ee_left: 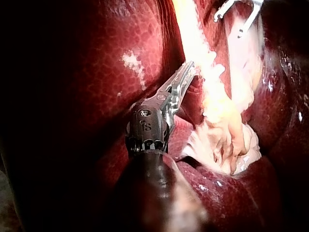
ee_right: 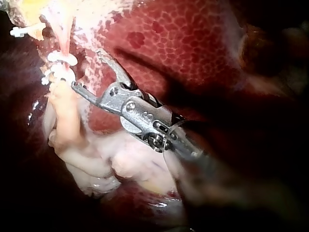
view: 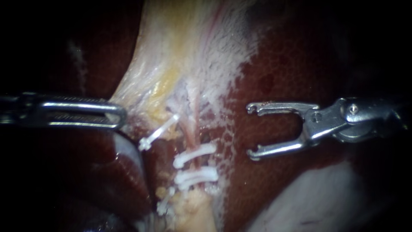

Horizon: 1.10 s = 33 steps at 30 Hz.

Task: Going back third clip right tube

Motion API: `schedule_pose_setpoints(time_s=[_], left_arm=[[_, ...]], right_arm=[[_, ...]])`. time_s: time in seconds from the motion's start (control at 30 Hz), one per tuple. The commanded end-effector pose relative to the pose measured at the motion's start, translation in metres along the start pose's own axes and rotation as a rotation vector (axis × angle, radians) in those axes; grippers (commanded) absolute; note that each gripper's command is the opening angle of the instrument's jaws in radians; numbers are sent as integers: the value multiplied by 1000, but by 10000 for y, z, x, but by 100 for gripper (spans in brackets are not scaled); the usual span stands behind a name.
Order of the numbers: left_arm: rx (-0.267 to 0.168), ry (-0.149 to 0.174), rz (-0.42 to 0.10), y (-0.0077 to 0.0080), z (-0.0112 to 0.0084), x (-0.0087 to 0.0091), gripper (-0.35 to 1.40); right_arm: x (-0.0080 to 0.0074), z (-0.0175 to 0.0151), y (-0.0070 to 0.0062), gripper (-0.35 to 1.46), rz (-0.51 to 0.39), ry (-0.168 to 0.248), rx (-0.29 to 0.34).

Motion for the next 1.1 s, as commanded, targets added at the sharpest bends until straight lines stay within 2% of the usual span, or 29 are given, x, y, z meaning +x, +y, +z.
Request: schedule_pose_setpoints(time_s=[0.03,0.17,0.27,1.1], left_arm=[[-4,4,-5,1,3,4,-35],[-3,19,-8,2,16,18,-35],[2,24,-11,0,21,22,-35],[13,34,-19,-2,30,27,-35]], right_arm=[[-1,2,-2,60,1,0,2],[-1,2,-3,60,0,1,5],[-2,2,-3,60,-1,1,5],[-3,3,-6,60,-3,1,10]])
